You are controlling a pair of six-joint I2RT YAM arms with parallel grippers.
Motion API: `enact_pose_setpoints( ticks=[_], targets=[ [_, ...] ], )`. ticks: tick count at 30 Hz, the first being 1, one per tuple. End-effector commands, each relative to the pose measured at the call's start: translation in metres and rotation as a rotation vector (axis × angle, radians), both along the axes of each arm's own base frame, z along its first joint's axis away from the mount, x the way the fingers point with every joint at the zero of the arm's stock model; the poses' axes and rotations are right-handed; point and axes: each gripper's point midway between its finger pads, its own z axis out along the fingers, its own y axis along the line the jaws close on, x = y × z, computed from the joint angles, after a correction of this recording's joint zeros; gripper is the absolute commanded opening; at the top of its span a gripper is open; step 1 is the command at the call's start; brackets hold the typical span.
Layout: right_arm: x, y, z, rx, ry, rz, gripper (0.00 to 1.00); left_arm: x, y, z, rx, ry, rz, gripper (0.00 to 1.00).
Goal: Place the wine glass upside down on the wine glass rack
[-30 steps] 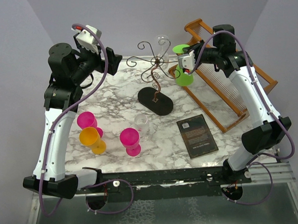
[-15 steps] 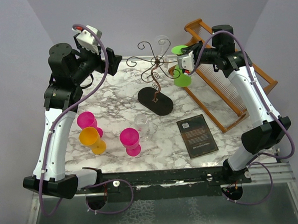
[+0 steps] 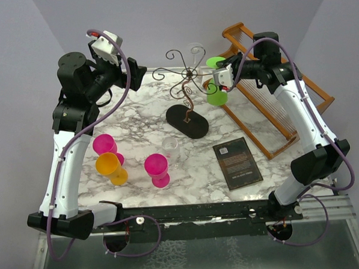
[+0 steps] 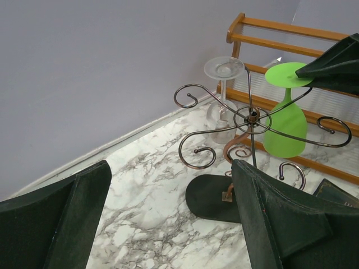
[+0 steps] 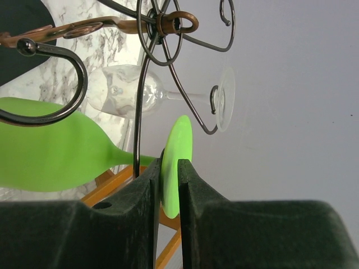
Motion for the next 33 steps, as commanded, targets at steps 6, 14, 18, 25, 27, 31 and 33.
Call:
enact_pose_setpoints(
  ticks=[6,14,18,25,27,31,33],
  targets=[
    [-0.016,0.007,-0.002,0.021,0.036,0.054,0.21,-0.004,0.009,0.006,0.011,-0.033,0.036,0.92],
    [-0.026,0.01,0.001,0.037,0.057,0.083,0.24,-0.002,0.012,0.002,0.025,-0.033,0.052,0.92],
    [-0.033,0.013,0.006,0.052,0.072,0.104,0.26,-0.001,0.013,0.001,0.032,-0.035,0.058,0.92],
    [-0.047,0.015,0.02,0.087,0.082,0.133,0.27,0.002,0.015,-0.006,0.053,-0.032,0.067,0.92],
    [-0.051,0.016,0.025,0.1,0.082,0.136,0.27,0.003,0.016,-0.011,0.061,-0.025,0.069,0.92],
    [-0.057,0.016,0.039,0.134,0.086,0.132,0.27,0.004,0.017,-0.021,0.084,-0.012,0.07,0.92],
    [-0.062,0.016,0.046,0.156,0.095,0.13,0.27,0.004,0.017,-0.029,0.102,-0.001,0.063,0.92]
  ],
)
